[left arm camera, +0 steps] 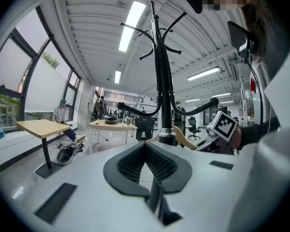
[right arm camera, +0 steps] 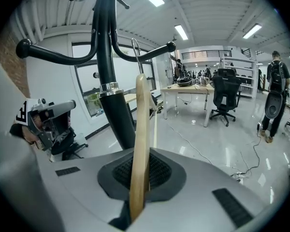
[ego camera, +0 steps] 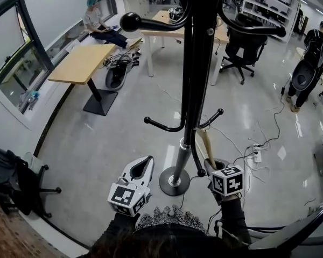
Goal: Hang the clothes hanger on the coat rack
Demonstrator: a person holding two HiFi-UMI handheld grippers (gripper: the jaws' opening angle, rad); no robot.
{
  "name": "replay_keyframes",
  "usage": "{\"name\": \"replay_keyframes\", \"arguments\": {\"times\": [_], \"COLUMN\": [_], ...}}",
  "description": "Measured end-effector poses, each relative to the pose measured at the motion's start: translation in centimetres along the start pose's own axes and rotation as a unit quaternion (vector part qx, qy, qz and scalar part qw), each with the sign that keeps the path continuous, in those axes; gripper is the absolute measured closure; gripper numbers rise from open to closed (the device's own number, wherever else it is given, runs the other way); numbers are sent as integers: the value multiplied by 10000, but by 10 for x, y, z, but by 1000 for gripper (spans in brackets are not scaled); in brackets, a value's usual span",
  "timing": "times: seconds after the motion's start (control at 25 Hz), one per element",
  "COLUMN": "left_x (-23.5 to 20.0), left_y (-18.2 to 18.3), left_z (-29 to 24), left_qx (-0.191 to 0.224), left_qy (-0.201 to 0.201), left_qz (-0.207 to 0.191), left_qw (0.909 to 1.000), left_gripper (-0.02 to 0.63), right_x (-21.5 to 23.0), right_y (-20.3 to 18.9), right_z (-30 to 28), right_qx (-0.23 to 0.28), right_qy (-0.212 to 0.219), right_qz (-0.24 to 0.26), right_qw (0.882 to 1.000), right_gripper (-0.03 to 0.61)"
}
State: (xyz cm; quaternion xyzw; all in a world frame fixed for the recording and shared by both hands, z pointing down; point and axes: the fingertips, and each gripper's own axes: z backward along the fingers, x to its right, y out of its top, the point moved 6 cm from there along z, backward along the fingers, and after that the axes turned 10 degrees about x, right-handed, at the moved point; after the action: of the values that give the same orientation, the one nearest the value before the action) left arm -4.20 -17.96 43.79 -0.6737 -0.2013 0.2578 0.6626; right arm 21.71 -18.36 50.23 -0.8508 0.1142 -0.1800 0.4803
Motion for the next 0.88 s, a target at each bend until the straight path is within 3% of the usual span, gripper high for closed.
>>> {"name": "replay_keyframes", "arguments": {"times": [0.24, 0.56, 0.88], "left_x": [-9, -10, -14], "left_y": [0, -2, 0], "left_z": [8, 14, 16], "left_qx": [-29, -25, 0], "left_qy": [293, 463, 433], "left_qz": [-21, -7, 33], "left_qw": [9996, 9989, 9991], "left_gripper": [606, 606, 606], "right_x": [0, -3, -8], "right_y": [-7, -16, -17], "right_z": [-15, -24, -26], "right_qx": [-316, -365, -332], "right_qy": [190, 570, 540], "right_qz": [14, -116, 56], "right_qw": [9993, 9976, 9980], "right_gripper": [569, 569, 566]}}
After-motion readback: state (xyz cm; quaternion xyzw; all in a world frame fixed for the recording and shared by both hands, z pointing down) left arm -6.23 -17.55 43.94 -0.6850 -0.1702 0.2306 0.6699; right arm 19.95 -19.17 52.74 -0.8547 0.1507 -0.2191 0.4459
